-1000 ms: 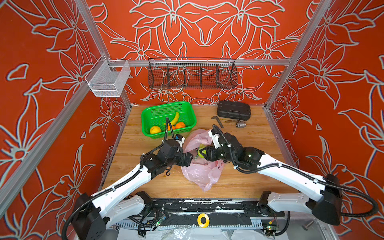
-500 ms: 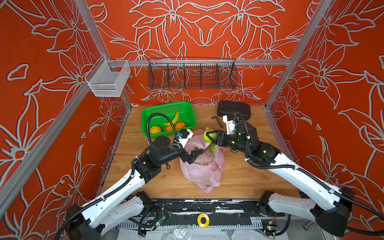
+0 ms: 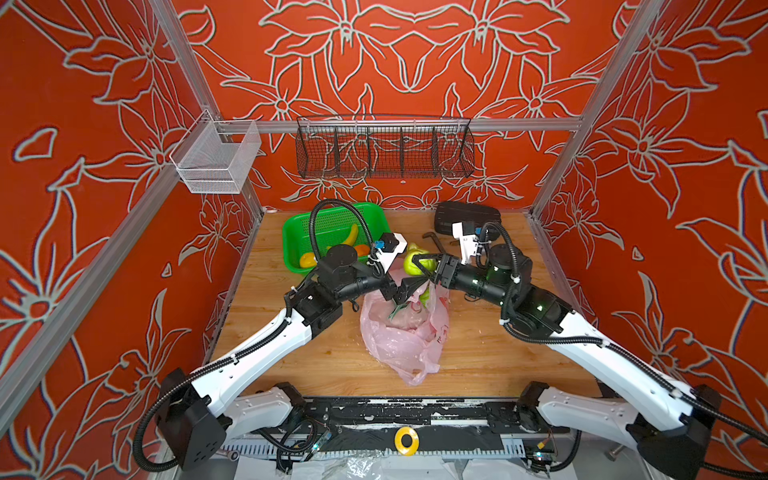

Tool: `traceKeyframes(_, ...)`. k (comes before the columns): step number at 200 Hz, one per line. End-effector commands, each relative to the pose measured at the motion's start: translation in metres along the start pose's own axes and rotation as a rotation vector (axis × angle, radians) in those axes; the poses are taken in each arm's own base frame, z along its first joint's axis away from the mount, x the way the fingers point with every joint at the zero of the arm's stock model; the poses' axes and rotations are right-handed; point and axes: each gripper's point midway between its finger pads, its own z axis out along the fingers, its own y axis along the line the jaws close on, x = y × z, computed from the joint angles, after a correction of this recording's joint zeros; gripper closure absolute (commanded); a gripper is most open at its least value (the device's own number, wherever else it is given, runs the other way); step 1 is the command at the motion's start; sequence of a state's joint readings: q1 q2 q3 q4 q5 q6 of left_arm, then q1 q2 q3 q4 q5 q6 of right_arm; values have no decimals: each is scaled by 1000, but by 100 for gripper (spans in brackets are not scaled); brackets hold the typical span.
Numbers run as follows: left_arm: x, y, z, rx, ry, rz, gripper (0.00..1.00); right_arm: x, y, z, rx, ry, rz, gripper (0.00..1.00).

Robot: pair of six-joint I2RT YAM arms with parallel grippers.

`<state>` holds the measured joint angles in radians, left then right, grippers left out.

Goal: Untie the knot of the plastic bag and take out the fruit
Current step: 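Lift the green pear out and pass it to the left gripper, then place the green pear in the green basket with the left gripper while right withdraws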

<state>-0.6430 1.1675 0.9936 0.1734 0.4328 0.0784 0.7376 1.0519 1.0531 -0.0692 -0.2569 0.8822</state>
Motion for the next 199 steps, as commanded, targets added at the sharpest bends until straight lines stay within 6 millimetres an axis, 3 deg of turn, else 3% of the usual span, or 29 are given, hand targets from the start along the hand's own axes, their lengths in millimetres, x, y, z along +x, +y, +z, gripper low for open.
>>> traceKeyframes(1, -21, -20, 5, 110, -64, 5, 12, -7, 18, -6, -77, -23, 13, 41)
traceKeyframes(48, -25, -24, 13, 152, -60, -45, 32, -5, 17, -6, -82, -19, 16, 40)
traceKeyframes(88, -25, -10, 14, 63, -31, -91, 40, -16, 12, -18, -39, -84, -2, 12)
traceKeyframes(147, -8, 71, -9, -370, 60, -156, 46, -36, -4, -56, 43, -264, -31, 3)
traceKeyframes(175, 11, 134, -39, -556, 93, -322, 47, -35, -12, -62, 64, -291, -39, 3)
traceKeyframes(199, 43, 192, -71, -728, 139, -466, 47, -30, -15, -61, 71, -271, -45, 3)
